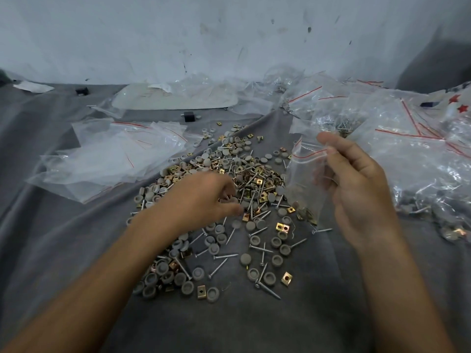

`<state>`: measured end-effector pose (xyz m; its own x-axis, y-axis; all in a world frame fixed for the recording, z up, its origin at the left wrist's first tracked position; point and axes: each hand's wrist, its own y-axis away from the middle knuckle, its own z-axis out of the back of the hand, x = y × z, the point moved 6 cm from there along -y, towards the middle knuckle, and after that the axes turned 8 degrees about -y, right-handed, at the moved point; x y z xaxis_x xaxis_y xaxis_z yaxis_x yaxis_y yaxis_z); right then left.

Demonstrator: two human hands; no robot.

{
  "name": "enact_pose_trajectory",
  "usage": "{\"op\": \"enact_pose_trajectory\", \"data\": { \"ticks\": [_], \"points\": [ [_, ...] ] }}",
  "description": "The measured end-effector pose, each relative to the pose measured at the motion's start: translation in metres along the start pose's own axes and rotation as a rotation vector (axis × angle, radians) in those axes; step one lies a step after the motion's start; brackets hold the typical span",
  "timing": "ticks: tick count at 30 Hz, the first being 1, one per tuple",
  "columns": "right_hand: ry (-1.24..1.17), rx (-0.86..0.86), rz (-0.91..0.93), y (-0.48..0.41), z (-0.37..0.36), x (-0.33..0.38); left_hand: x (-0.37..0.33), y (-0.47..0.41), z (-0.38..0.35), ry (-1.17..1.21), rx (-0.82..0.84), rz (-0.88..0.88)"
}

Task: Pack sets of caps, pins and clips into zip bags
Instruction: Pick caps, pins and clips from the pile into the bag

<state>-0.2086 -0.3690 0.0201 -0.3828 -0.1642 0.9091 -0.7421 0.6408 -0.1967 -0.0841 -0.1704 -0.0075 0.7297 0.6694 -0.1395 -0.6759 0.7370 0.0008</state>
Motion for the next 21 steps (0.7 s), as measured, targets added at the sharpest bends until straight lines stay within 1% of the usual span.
{"op": "enact_pose_trajectory", "data": {
  "ticks": [2, 4, 6, 10, 13, 16, 18, 21],
  "points": [
    [0.007, 0.007, 0.000, 0.000, -0.001, 0.000, -0.006, -0.001, -0.009, -0.085, 0.012, 0.025],
    [0.008, 0.015, 0.000, 0.001, -0.001, -0.001, -0.008, 0.000, -0.012, -0.122, -0.025, 0.036],
    [0.015, 0.025, 0.001, 0.001, -0.003, -0.001, -0.011, 0.002, -0.012, -0.149, -0.067, 0.018],
    [-0.006, 0.042, -0.008, 0.003, -0.009, -0.003, -0.019, 0.006, -0.013, -0.193, -0.100, -0.021],
    [0.030, 0.068, -0.001, 0.005, -0.011, -0.004, -0.021, 0.008, -0.012, -0.148, -0.120, -0.050],
    [0.051, 0.093, 0.000, 0.006, -0.013, -0.005, -0.017, 0.012, -0.014, -0.107, -0.099, -0.055],
    [0.059, 0.106, 0.002, 0.006, -0.013, -0.006, -0.010, 0.014, -0.011, -0.023, -0.093, -0.028],
    [0.111, 0.160, 0.003, 0.005, -0.013, -0.009, 0.002, 0.017, -0.003, 0.105, -0.136, 0.039]
  ]
}}
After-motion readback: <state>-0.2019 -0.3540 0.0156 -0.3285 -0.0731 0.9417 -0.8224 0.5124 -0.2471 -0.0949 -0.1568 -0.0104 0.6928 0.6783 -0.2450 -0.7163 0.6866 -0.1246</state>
